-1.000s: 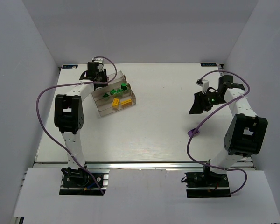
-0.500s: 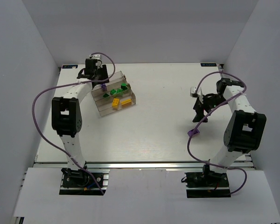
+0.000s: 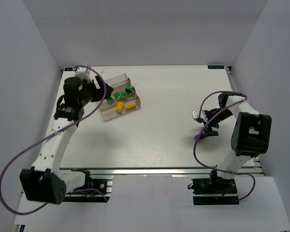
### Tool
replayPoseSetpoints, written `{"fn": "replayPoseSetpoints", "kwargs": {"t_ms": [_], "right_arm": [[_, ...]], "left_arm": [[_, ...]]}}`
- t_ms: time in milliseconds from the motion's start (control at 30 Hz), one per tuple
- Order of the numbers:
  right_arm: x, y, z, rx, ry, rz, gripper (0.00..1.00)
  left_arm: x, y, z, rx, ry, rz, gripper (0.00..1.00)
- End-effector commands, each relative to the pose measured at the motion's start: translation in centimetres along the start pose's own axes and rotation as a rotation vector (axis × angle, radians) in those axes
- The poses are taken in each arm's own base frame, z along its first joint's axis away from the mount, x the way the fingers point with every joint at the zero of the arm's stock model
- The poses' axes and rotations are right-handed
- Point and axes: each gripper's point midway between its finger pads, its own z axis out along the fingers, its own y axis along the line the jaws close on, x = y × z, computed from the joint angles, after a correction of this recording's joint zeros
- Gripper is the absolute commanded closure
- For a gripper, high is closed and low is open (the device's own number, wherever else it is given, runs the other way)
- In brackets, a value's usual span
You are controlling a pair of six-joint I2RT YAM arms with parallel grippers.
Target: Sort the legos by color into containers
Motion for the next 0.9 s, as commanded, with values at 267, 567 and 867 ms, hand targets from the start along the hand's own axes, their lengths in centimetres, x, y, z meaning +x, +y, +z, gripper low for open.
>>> {"fn": "replayPoseSetpoints", "kwargs": {"t_ms": [267,567,867], "right_arm": [[1.5,1.5,4.0,-0.077,0.11,-0.28,0.13],[0.1,-1.4,2.7,0.03,0.117,-0.324,0.88],[-20.0,-11.1,2.2,0.216,-0.214,-0.32,1.0]], "left_arm": [[4.4,2.2,-6.1,-0.128,0.014,-0.07,0.15],[4.1,2.5,-7.0,-0.154,-0.003,-0.078,0.14],[4.1,2.2,-8.5,-0.155,-0.061,-0.144,0.15]]}}
